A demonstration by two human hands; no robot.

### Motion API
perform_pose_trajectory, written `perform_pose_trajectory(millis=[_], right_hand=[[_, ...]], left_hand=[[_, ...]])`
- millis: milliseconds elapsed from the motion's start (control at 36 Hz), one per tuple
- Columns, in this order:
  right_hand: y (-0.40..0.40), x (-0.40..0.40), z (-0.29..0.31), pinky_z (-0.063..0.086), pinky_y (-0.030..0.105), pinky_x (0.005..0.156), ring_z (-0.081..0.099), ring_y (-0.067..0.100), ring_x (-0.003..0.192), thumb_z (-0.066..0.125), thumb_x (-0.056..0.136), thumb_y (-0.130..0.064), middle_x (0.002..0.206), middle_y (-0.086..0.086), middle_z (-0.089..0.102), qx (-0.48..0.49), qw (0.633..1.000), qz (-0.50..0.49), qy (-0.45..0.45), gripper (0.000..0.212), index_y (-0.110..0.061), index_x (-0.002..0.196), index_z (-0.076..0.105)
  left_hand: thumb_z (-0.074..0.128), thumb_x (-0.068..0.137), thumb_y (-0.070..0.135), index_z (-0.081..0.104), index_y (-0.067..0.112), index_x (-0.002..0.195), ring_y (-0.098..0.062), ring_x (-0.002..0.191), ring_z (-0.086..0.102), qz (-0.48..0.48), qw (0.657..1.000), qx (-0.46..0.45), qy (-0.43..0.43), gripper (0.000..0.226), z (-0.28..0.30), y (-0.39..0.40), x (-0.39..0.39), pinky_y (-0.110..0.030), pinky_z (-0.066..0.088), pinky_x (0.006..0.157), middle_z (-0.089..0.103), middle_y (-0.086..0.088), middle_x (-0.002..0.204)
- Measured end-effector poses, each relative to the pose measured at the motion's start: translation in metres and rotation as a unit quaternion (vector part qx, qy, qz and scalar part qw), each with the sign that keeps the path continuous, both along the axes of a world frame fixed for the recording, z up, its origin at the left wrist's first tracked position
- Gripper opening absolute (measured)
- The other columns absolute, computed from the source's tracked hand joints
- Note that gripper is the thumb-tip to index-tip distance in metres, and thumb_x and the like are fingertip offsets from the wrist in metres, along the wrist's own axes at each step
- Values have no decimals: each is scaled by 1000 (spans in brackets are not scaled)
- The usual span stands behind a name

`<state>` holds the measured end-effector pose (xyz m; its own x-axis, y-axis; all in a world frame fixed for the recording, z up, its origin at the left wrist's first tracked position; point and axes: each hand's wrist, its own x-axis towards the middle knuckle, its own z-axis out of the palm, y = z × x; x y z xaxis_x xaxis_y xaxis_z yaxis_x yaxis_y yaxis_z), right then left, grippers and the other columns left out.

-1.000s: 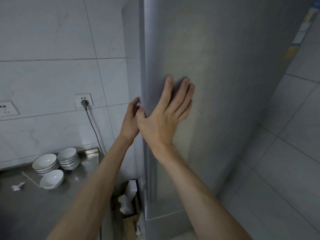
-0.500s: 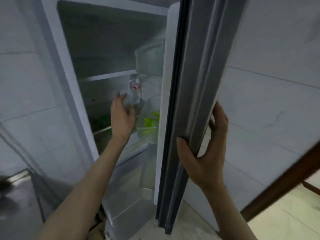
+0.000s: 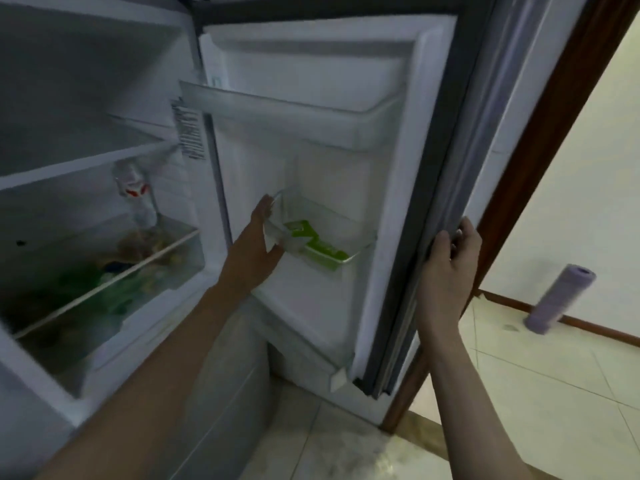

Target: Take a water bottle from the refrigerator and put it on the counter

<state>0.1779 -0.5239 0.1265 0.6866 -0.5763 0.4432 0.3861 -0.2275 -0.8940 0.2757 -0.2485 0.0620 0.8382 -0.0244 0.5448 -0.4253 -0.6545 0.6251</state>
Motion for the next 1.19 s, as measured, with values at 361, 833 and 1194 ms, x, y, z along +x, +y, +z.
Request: perform_pose_trajectory(millis=[361, 833, 1194], right_hand=[[47, 127, -3, 41, 27, 52, 62, 23, 47, 65, 95, -46, 51, 2, 65, -625, 773, -107, 3, 45, -17, 61, 70], [108, 206, -24, 28, 21, 53, 55, 23, 36, 72, 90, -26, 39, 9, 54, -594, 773, -219, 48, 44, -9, 50, 63], [93, 232, -33, 27, 22, 52, 45, 21, 34, 56, 95, -22, 37, 7, 48, -589, 753, -292, -37, 51, -13, 45, 54]], left_hand=[[70, 91, 51, 20, 40, 162, 7, 111, 55, 13, 996, -85, -9, 87, -8, -77, 63, -11, 46, 91, 47, 28, 136], [69, 94, 30, 58, 10, 127, -34, 108, 68, 393, 896, -196, 61, 40, -26, 198, 148, -37, 53, 97, 70, -11, 114], [83, 82, 33, 21, 13, 163, -33, 144, 49, 410, 860, -251, 173, 105, -4, 304, 236, -41, 44, 115, 43, -15, 160]])
